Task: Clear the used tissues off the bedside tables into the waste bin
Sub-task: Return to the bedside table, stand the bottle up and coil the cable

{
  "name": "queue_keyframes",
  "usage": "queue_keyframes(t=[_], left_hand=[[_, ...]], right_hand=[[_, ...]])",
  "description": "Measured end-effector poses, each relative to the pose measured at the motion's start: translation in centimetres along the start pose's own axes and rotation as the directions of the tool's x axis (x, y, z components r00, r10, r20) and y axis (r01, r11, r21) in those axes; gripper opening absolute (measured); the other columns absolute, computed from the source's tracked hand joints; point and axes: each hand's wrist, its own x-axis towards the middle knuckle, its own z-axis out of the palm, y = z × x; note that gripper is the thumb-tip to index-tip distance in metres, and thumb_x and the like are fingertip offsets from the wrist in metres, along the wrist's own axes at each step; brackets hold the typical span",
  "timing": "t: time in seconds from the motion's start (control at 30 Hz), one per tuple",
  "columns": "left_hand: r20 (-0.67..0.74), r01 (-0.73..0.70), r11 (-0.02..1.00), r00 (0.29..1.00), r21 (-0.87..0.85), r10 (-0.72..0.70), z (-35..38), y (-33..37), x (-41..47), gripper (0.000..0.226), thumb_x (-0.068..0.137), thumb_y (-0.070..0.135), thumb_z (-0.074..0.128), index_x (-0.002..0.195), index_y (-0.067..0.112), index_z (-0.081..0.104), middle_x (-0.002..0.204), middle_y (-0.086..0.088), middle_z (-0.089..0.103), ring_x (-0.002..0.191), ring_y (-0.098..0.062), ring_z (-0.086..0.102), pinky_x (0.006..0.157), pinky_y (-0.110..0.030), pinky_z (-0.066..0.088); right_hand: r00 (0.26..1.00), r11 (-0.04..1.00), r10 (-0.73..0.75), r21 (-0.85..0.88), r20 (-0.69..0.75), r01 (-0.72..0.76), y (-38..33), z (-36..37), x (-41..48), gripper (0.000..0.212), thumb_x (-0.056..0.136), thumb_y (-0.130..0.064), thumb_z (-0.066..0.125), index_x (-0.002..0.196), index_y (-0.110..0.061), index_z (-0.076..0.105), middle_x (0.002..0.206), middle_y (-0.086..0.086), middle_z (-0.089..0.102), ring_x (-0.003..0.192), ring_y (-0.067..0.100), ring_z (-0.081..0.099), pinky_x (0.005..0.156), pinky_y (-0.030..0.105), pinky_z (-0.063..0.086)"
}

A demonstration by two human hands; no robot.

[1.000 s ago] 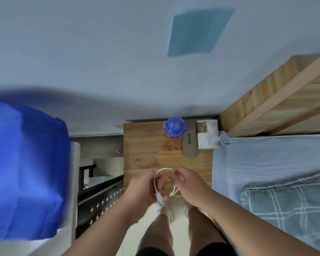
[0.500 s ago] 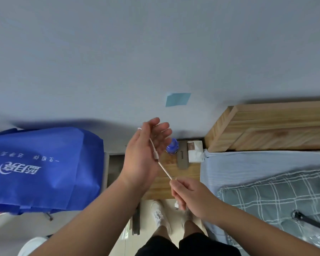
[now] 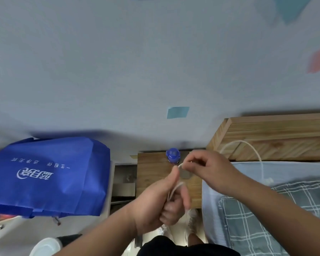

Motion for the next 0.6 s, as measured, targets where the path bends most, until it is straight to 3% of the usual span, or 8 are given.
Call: queue_keyframes(t=[0.07,0.13,0.2,0.27,0.37,0.43,0.53,0.6], left_hand=[[0.001,-0.211,0.938,0.976,-0.273,0.220,1.4,2.1,0.8,0.048,0.100,0.060,0.059,0.084,0.018,0.075,0.048,0.009,0.044,0.038,-0.005,0.037,0.036,-0.017,0.033],[-0.228,-0.440,0.853,0.894,-0.282,0.386,1.9,4.5,1.7,0.047,0.104,0.052,0.052,0.081,0.021,0.077,0.056,0.004,0.055,0.043,-0.010,0.049,0.040,-0.022,0.044],[-0.441,-0.586,0.803,0.695,0.110,0.568,1.0,5.8,2.3,0.052,0.109,0.049,0.042,0.080,0.024,0.077,0.070,-0.002,0.070,0.062,-0.017,0.067,0.060,-0.027,0.059],[-0.420,-0.415,0.690,0.572,0.593,0.705,-0.6,6.0,2.4,0.050,0.110,0.047,0.039,0.084,0.025,0.076,0.086,-0.001,0.078,0.084,-0.016,0.075,0.081,-0.027,0.061],[-0.261,0.098,0.303,0.783,0.948,0.565,-2.4,4.1,2.2,0.051,0.105,0.062,0.038,0.080,0.025,0.063,0.077,0.003,0.069,0.074,-0.007,0.066,0.072,-0.031,0.049],[-0.219,0.175,0.141,0.883,0.974,0.415,-2.8,2.5,1.9,0.059,0.105,0.067,0.032,0.068,0.028,0.056,0.065,0.011,0.060,0.060,-0.002,0.056,0.065,-0.032,0.041],[-0.264,0.121,0.537,0.944,0.835,0.198,-1.7,1.4,0.7,0.080,0.096,0.082,0.022,0.063,0.024,0.066,0.048,0.011,0.055,0.046,-0.003,0.048,0.061,-0.027,0.043],[-0.164,0.046,0.886,0.986,0.460,0.034,-0.4,1.5,-0.1,0.077,0.094,0.082,0.037,0.065,0.017,0.067,0.042,0.007,0.044,0.039,-0.010,0.036,0.046,-0.023,0.032]], right_hand=[[0.996,0.994,0.039,0.097,0.085,-0.047,0.6,2.2,-0.7,0.038,0.096,-0.052,0.056,0.074,-0.024,0.067,0.060,0.003,0.054,0.056,0.010,0.047,0.058,0.031,0.038],[0.985,0.978,0.098,0.167,0.143,-0.121,1.3,4.5,-2.1,0.045,0.101,-0.057,0.046,0.078,-0.023,0.065,0.057,-0.008,0.046,0.051,0.006,0.040,0.052,0.019,0.035],[0.982,0.983,0.131,0.113,0.139,-0.148,1.7,5.9,-3.3,0.041,0.105,-0.054,0.043,0.081,-0.028,0.065,0.057,-0.012,0.049,0.050,0.002,0.041,0.054,0.016,0.037],[0.985,0.989,0.136,0.046,0.106,-0.142,1.5,6.0,-3.8,0.036,0.105,-0.047,0.046,0.079,-0.027,0.063,0.057,-0.016,0.052,0.052,-0.001,0.044,0.057,0.020,0.036],[0.989,0.989,0.112,-0.107,0.101,-0.101,-0.2,3.7,-3.4,0.033,0.100,-0.044,0.053,0.078,-0.020,0.060,0.059,-0.012,0.053,0.053,0.001,0.044,0.056,0.026,0.035],[0.993,0.934,0.057,-0.358,0.106,-0.015,-1.4,1.2,-2.8,0.031,0.095,-0.050,0.057,0.079,-0.024,0.060,0.062,-0.008,0.058,0.054,0.004,0.047,0.055,0.026,0.034],[0.997,0.813,-0.028,-0.579,0.066,0.061,-2.6,-1.9,-1.4,0.029,0.088,-0.061,0.063,0.082,-0.033,0.063,0.064,-0.023,0.061,0.056,0.000,0.052,0.050,0.021,0.026],[0.999,0.892,-0.049,-0.450,0.014,0.050,-2.4,-2.6,-0.3,0.030,0.088,-0.061,0.066,0.081,-0.032,0.067,0.061,-0.025,0.059,0.055,0.001,0.052,0.049,0.021,0.028]])
